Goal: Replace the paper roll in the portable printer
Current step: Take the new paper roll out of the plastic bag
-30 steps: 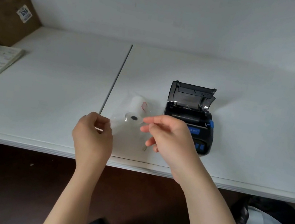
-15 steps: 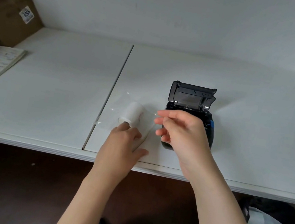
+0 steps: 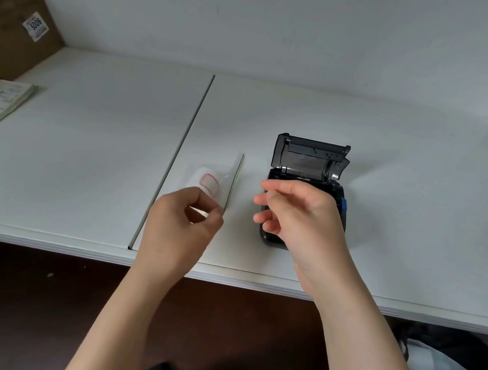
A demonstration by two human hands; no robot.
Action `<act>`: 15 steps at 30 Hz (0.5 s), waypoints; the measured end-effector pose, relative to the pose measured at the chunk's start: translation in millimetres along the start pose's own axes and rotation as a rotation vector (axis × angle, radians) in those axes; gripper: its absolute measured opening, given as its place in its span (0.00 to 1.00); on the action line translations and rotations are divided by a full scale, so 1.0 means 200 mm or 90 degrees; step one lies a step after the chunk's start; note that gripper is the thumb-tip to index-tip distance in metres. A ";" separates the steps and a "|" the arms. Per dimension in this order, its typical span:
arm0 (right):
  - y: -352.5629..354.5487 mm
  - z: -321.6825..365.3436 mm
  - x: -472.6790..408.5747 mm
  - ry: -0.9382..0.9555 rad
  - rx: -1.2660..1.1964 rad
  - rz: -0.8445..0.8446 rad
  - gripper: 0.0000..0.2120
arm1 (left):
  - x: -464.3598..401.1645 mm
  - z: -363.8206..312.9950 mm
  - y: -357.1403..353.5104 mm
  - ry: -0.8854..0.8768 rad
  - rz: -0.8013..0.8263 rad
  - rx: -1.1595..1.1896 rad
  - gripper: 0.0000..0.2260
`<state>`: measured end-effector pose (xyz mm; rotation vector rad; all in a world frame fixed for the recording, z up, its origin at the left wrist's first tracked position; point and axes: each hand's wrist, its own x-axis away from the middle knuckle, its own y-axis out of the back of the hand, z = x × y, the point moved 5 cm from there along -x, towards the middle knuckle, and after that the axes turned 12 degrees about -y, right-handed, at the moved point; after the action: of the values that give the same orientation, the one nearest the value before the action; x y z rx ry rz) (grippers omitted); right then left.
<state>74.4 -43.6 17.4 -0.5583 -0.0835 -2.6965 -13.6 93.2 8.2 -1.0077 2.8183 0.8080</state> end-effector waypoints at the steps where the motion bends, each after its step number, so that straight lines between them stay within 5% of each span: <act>1: -0.01 0.00 0.00 0.002 0.002 0.003 0.09 | 0.00 -0.01 0.00 0.010 0.008 0.023 0.07; 5: -0.04 -0.02 -0.01 0.002 0.011 -0.003 0.04 | 0.01 -0.03 0.00 0.041 0.059 0.152 0.11; 11: -0.07 -0.04 -0.02 0.010 0.066 -0.042 0.12 | 0.05 -0.04 -0.03 0.045 0.229 0.218 0.12; 15: -0.04 -0.04 -0.02 0.022 0.098 -0.073 0.05 | 0.05 -0.03 -0.03 0.055 0.258 0.223 0.14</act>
<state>71.7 -35.2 9.4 -0.4733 -0.3198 -2.7790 -16.9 79.5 8.4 -0.4404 3.1291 0.2677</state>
